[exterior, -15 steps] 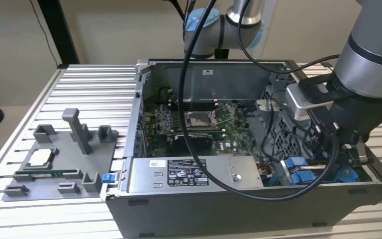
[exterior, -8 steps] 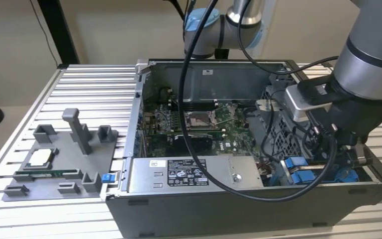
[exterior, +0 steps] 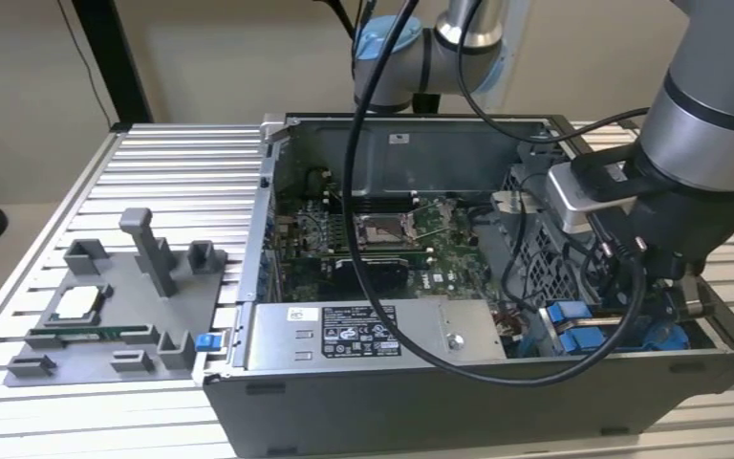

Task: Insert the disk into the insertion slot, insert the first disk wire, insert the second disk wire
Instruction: 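Insert the second disk wire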

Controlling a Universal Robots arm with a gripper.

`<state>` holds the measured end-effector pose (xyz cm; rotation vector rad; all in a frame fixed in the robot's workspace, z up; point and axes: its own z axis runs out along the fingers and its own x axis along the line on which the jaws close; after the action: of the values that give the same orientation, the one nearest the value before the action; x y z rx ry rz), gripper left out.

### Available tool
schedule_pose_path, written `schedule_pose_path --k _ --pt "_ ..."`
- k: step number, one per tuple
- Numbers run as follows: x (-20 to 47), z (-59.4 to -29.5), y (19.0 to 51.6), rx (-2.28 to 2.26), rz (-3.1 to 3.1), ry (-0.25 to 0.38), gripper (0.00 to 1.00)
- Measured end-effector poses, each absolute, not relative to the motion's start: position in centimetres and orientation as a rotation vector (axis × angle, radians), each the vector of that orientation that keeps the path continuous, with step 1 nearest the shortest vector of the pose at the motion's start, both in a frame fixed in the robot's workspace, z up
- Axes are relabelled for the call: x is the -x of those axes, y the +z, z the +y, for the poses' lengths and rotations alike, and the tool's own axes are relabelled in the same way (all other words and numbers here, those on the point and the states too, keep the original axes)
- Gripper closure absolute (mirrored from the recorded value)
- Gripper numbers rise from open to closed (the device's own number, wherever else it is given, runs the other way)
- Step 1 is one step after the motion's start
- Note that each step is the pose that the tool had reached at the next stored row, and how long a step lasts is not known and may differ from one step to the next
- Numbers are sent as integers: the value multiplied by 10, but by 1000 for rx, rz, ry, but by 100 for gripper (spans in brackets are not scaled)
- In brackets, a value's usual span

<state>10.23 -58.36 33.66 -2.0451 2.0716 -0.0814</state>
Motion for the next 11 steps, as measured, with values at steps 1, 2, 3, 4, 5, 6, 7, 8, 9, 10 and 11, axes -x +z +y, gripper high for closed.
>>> schedule_pose_path --k 1,2,3,4,5,6,7,8,9,10,11 --pt "-102 -584 336 2045 2071 -81 100" --pt "-102 -584 336 2045 2071 -81 100" --pt "-102 -584 336 2045 2071 -81 100" --pt "-102 -584 335 2045 2071 -81 100" --pt "-102 -584 335 2045 2071 -81 100" --pt "-102 -584 334 2045 2071 -81 100" --pt "-102 -584 333 2045 2071 -81 100" --pt "-102 -584 332 2045 2072 -82 100" --pt "-102 -584 332 2046 2072 -83 100" --pt "-102 -584 331 2046 2072 -82 100" --pt "-102 -584 331 2046 2072 -82 100"
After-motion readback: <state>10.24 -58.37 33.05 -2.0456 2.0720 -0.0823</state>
